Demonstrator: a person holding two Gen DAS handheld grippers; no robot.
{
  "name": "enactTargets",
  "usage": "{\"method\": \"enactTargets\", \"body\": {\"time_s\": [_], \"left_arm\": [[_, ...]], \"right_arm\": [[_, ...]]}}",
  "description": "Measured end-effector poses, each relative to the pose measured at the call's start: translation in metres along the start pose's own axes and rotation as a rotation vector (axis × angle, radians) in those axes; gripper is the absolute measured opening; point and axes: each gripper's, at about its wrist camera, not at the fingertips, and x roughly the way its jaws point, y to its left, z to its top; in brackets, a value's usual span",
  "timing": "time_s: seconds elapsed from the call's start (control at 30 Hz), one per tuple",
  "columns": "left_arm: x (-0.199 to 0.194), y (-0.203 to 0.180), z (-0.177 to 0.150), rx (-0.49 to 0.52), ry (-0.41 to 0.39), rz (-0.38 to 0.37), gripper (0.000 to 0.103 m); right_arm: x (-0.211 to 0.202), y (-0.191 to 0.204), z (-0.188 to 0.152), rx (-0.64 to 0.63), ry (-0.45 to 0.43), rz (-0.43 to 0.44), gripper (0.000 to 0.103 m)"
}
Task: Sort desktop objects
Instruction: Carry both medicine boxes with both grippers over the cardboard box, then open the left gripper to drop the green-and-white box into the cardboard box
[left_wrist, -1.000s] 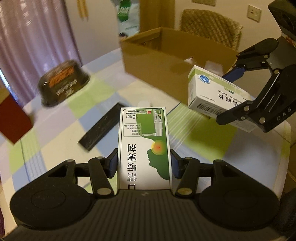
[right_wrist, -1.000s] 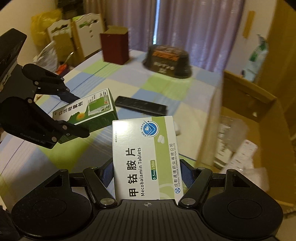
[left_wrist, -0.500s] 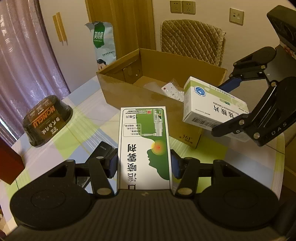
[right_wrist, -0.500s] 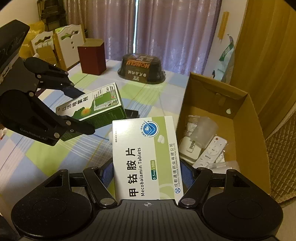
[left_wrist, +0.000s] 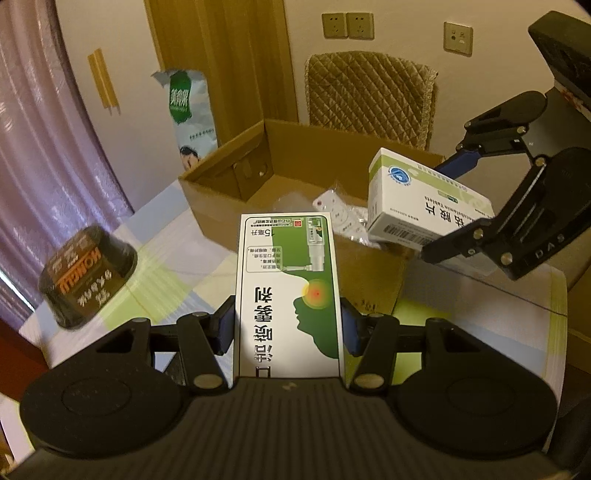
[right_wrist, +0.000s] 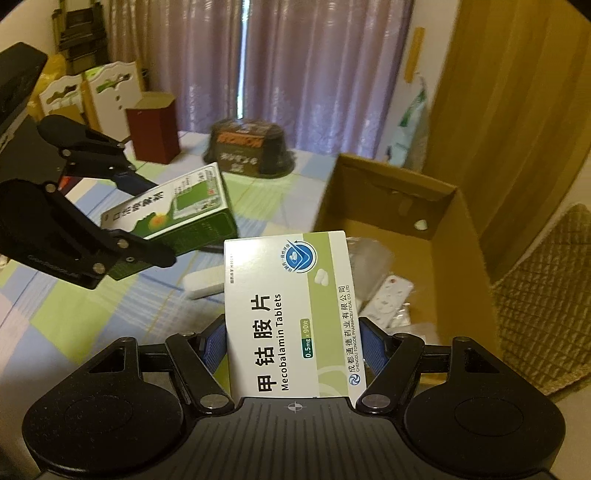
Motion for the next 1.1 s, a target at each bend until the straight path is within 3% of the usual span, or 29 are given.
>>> {"method": "enactTargets", "body": {"time_s": [0.33,0.7,1.1], "left_arm": [[0.024,0.002,0.057,0.069,-0.057,-0.038,0.050],[0.078,-0.003,0.116,0.154,-0.051,-0.095,0.050],[0.125,-0.009,0.132,0.170,-0.011,-0.129,0.050]], "right_arm": [[0.001,-0.053,0.011,0.071,-0.028,-0.102,0.071],[0.030,-0.099,0.015,0.134,-0.007,-0.112,0.071],[0.052,-0.122,0.007,0.195,0.032,-0.111,0.071]]}}
